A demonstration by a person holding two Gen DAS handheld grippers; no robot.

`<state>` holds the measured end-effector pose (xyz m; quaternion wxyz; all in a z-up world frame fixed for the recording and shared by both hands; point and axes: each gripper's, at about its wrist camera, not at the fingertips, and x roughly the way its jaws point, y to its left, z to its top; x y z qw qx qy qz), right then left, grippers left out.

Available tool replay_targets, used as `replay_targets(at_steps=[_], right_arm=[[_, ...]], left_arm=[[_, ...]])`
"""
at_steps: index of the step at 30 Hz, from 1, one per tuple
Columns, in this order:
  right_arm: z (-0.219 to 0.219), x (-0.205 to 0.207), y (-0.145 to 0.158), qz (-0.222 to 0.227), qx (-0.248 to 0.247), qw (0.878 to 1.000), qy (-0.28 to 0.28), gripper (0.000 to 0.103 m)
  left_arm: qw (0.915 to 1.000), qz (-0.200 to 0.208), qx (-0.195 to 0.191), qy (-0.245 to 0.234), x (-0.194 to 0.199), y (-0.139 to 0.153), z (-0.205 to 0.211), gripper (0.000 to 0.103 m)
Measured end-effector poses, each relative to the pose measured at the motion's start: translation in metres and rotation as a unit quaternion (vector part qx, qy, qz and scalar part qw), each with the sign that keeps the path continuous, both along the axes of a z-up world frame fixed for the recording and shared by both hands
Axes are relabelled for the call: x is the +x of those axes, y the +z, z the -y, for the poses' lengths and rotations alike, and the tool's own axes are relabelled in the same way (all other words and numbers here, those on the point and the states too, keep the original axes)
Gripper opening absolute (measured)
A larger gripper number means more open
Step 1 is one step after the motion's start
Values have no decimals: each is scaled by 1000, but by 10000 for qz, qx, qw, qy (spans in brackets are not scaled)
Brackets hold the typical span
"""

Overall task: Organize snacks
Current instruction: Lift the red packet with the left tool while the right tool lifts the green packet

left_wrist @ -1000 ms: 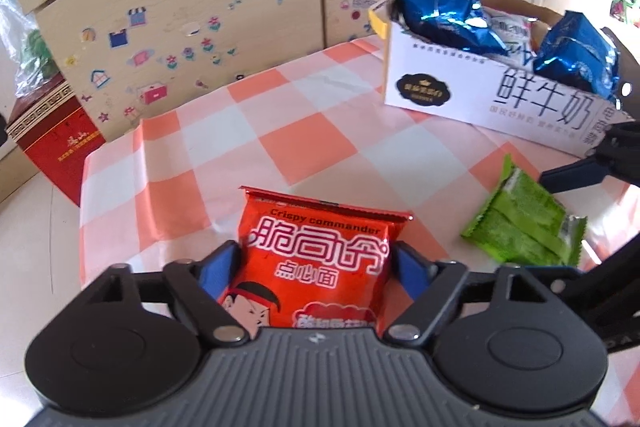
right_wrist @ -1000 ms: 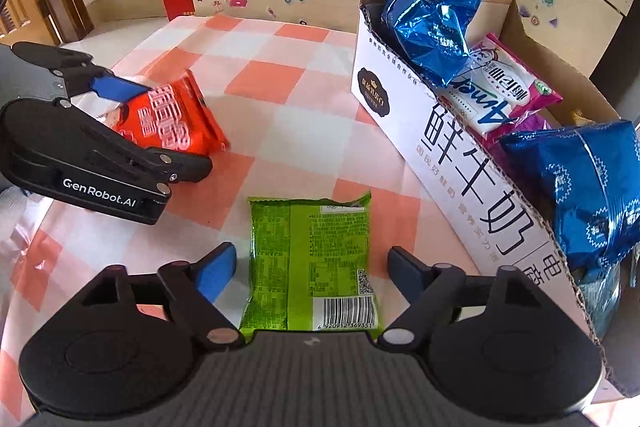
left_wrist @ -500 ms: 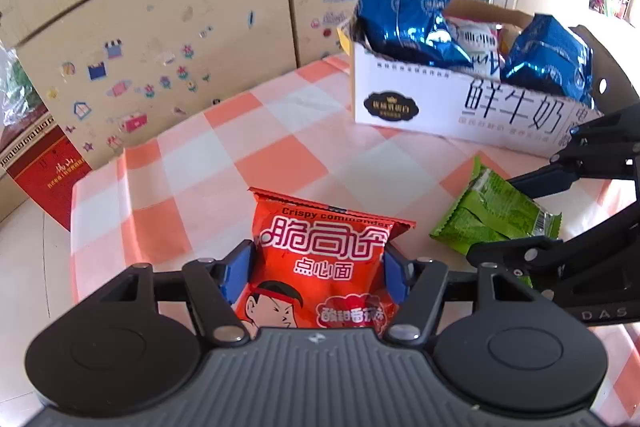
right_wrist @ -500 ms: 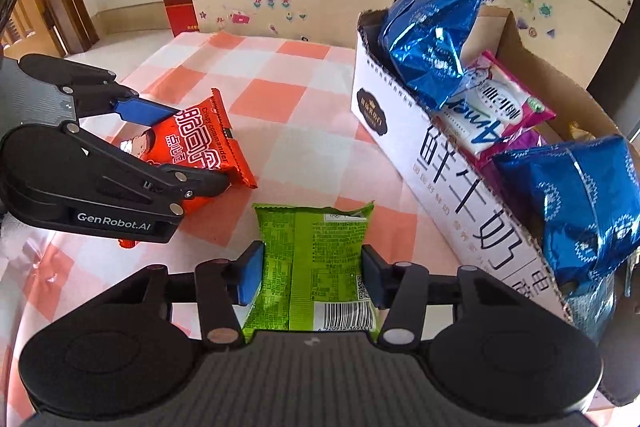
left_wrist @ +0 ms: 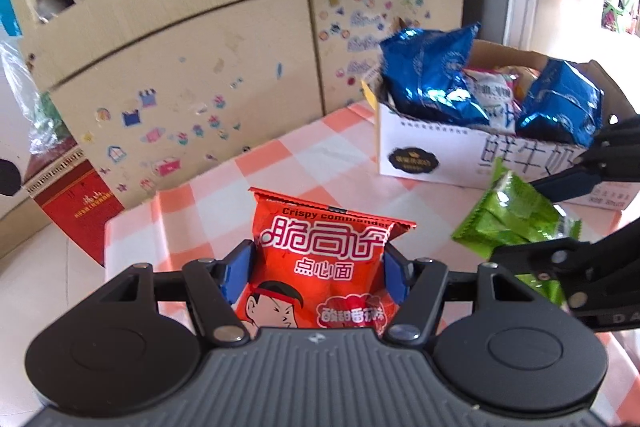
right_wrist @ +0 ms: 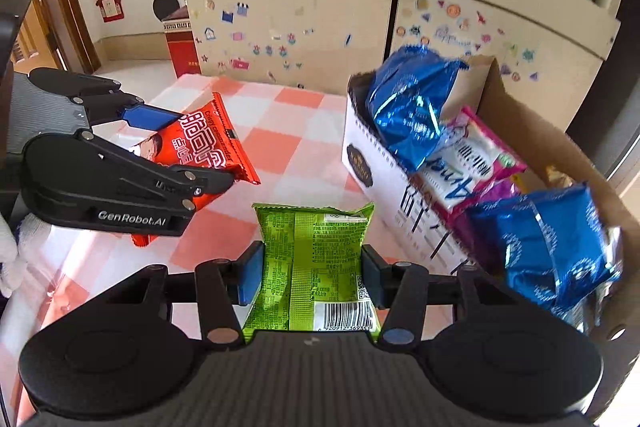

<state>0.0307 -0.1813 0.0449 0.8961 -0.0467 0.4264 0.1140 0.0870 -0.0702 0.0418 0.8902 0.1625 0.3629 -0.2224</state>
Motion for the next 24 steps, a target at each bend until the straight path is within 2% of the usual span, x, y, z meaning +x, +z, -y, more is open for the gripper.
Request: replay_targets(at_steps=[4, 17, 24], right_arm=[[1, -2, 9, 195, -77, 9998, 7, 58], [24, -9, 53, 935, -302, 9948, -262, 58], [59, -13, 87, 1414, -407, 9865, -723, 58]], left_arm=[[9995, 279, 35, 132, 3, 7, -2, 65], [9949, 842, -344, 430, 14, 37, 18, 65], [9902, 1319, -447, 127, 9, 58, 49, 65]])
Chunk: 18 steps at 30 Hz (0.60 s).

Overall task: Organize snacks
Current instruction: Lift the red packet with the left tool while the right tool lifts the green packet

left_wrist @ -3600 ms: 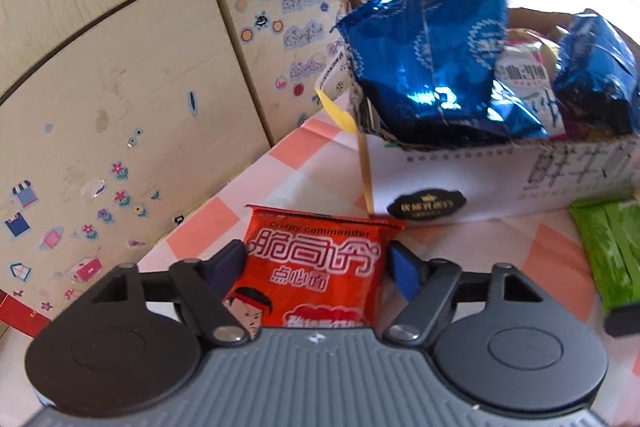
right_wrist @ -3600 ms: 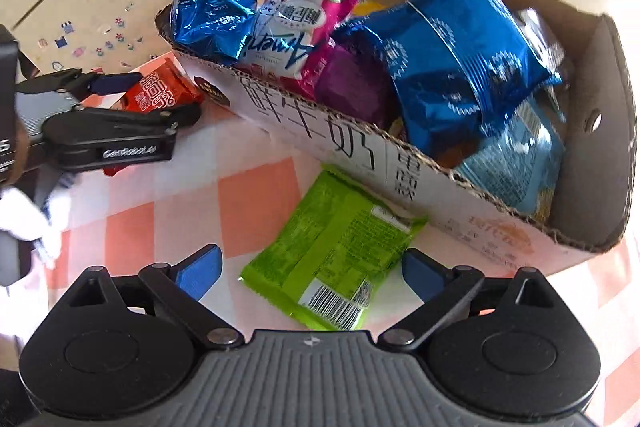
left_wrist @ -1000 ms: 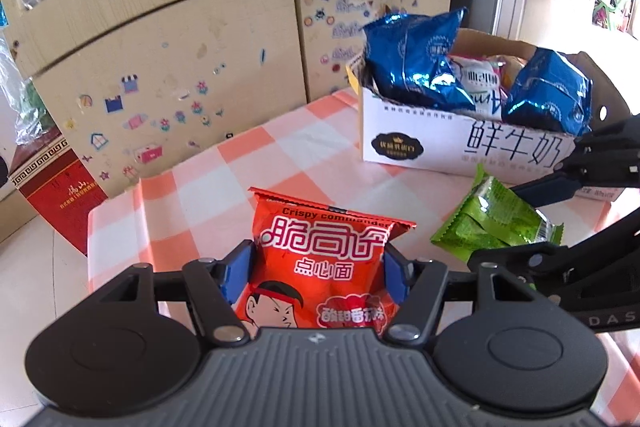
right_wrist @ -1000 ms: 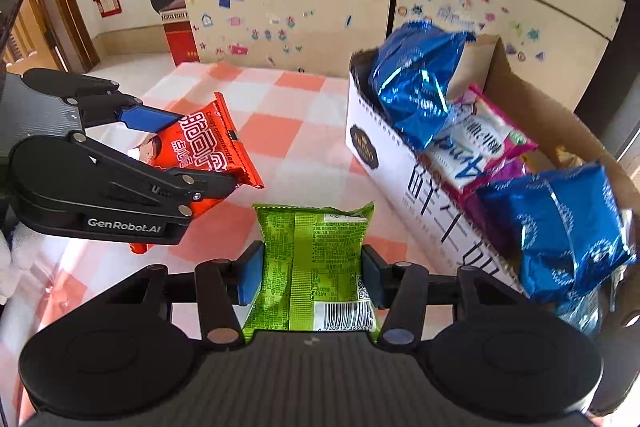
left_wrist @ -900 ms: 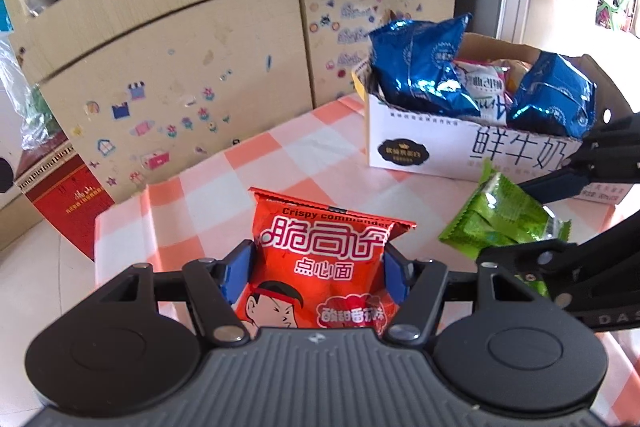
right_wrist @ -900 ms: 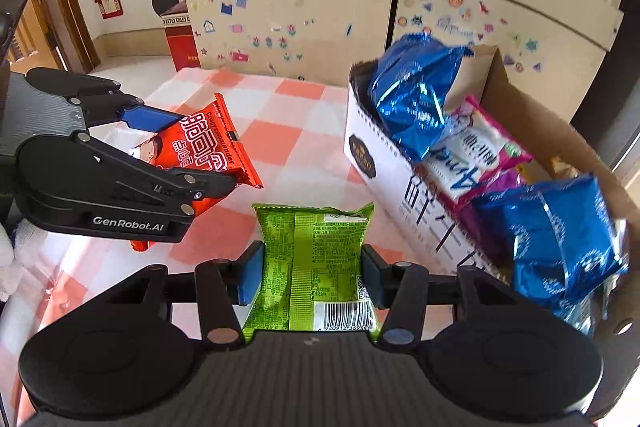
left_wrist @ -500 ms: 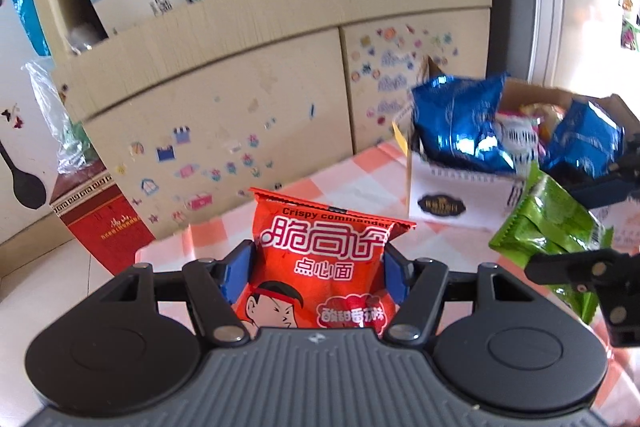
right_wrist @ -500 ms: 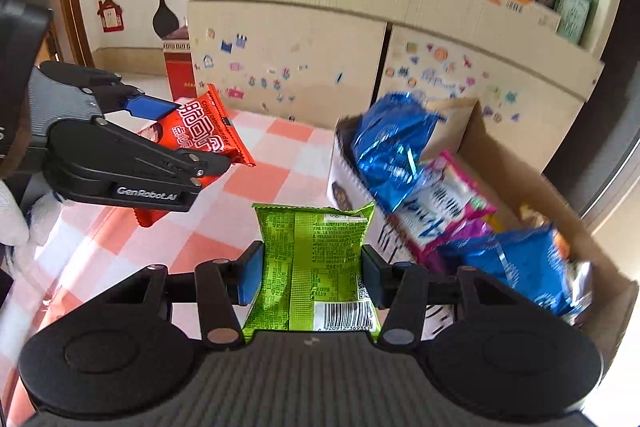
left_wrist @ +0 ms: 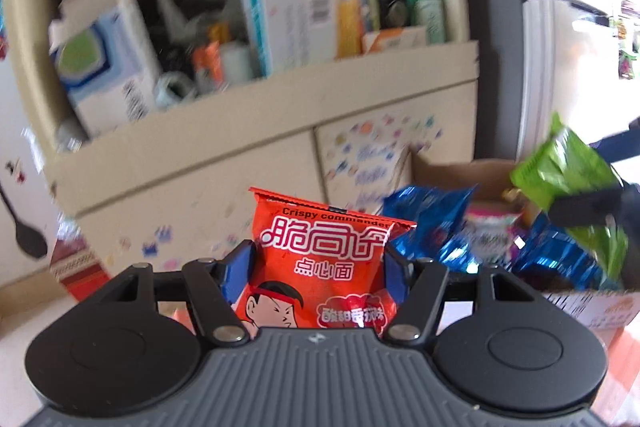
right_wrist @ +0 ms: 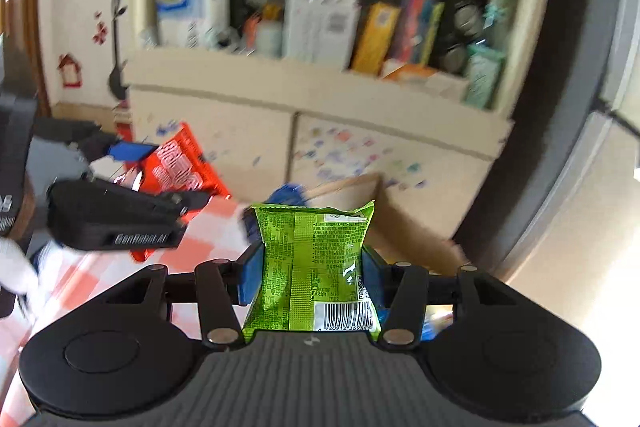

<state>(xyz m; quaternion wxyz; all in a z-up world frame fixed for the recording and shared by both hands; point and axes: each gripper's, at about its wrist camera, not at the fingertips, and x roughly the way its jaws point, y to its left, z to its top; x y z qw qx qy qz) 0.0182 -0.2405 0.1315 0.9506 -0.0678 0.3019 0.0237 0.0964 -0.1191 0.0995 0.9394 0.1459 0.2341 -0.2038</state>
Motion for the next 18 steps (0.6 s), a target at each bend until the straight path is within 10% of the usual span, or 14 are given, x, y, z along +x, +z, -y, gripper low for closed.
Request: replay_targets(at_steps=[18], right_arm=[[62, -7, 15, 188, 54, 9946, -1018, 58]], left_arm=[[9942, 406, -273, -955, -2, 15, 89, 64]])
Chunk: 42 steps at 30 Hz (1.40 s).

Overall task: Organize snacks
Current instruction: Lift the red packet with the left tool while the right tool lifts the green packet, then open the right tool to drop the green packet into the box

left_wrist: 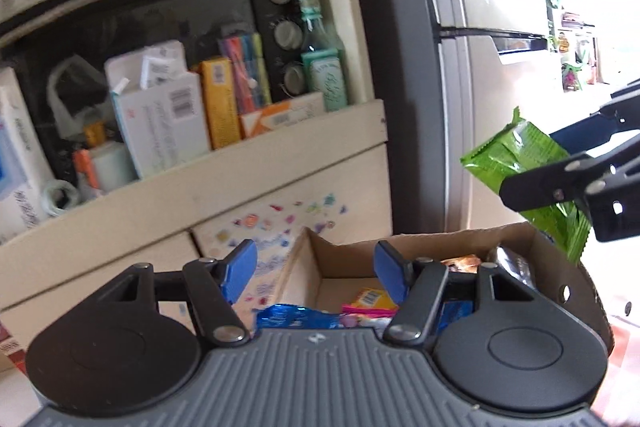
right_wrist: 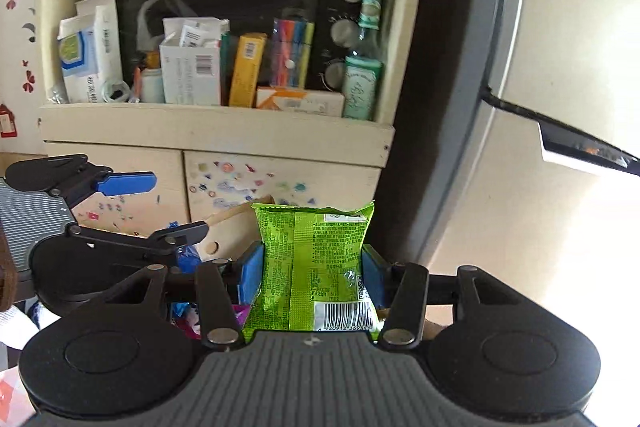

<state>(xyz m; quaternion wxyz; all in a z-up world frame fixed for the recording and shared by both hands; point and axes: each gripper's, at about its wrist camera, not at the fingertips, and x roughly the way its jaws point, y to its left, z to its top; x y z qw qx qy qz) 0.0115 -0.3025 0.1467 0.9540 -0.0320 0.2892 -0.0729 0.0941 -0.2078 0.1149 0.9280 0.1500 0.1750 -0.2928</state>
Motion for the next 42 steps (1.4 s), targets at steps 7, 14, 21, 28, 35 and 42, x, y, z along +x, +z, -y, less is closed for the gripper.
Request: replay_targets(at_steps=[7, 14, 21, 28, 35, 42], right_arm=[[8, 3, -10, -326, 146, 9993, -138, 58], [16, 9, -19, -565, 772, 9945, -423, 58], [18, 16, -30, -768, 1173, 9884, -587, 58], [17, 20, -34, -849, 1294, 9862, -583, 59], [24, 16, -33, -796, 1408, 9837, -780, 65], [29, 15, -33, -759, 1643, 9799, -840, 66]], left_arm=[[9954, -940, -195, -48, 22, -11, -11, 66], [9889, -1431, 188, 357, 22, -26, -50, 80], [9692, -2412, 468, -180, 19, -68, -71, 90], [9627, -2582, 758, -279, 16, -106, -62, 88], [9670, -2370, 843, -404, 4, -108, -52, 68], [9677, -2307, 883, -496, -15, -88, -58, 69]])
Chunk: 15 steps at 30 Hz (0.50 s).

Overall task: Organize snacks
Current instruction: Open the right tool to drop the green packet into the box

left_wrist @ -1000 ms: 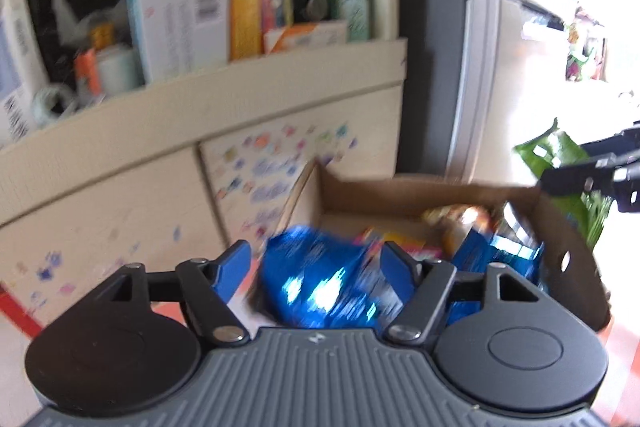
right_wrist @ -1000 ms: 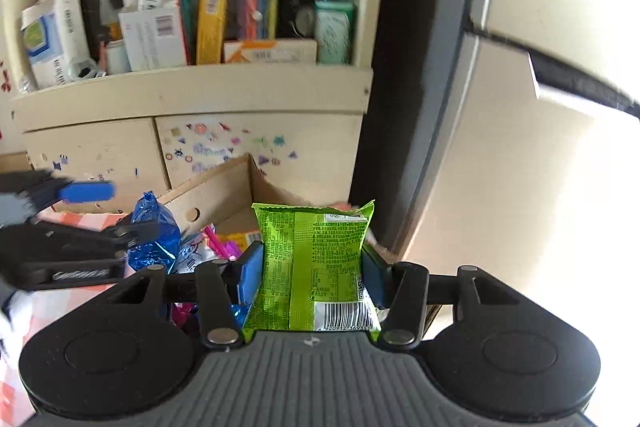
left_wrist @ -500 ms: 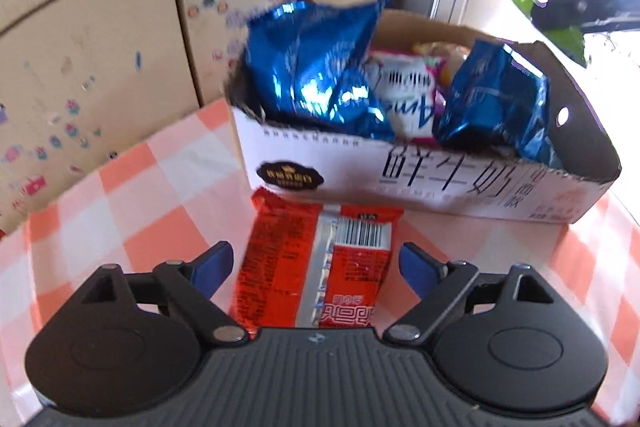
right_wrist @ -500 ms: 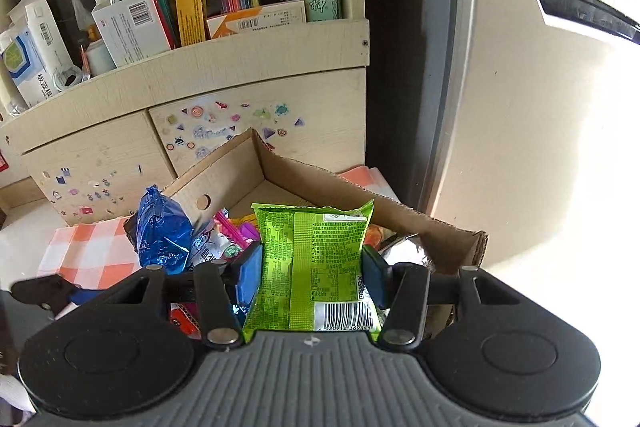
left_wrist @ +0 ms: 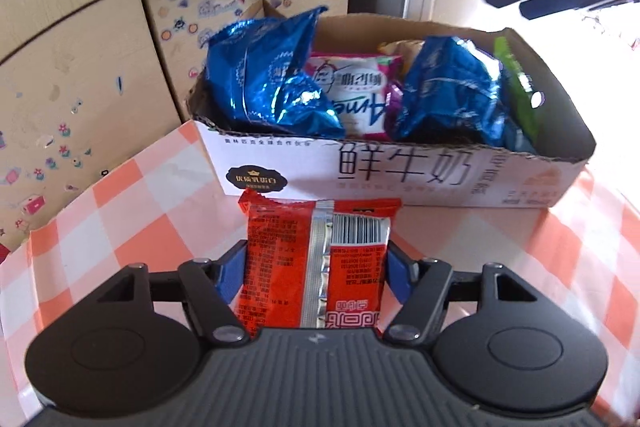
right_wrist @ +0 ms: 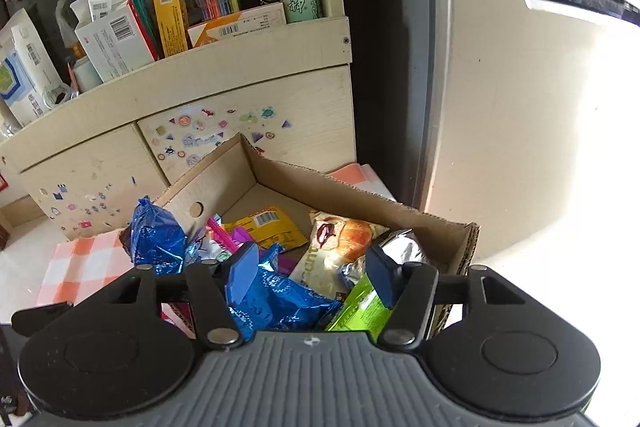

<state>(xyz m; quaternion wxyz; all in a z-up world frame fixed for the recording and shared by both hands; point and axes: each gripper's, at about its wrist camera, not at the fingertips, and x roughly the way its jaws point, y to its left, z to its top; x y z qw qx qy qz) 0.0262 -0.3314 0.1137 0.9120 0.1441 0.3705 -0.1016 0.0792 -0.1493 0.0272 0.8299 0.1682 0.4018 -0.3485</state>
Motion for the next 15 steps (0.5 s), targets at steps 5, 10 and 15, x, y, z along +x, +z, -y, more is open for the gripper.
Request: replay_targets(at_steps=[5, 10, 15], right_arm=[[6, -3, 4, 131, 155, 9995, -258, 75], [6, -6, 8, 198, 141, 9991, -352, 88], [10, -7, 8, 116, 39, 9986, -521, 96]], left_arm=[[9992, 10, -391, -68, -15, 29, -10, 69], [9948, 399, -940, -12, -13, 69, 0, 69], [9919, 665, -1067, 200, 12, 83, 33, 69]])
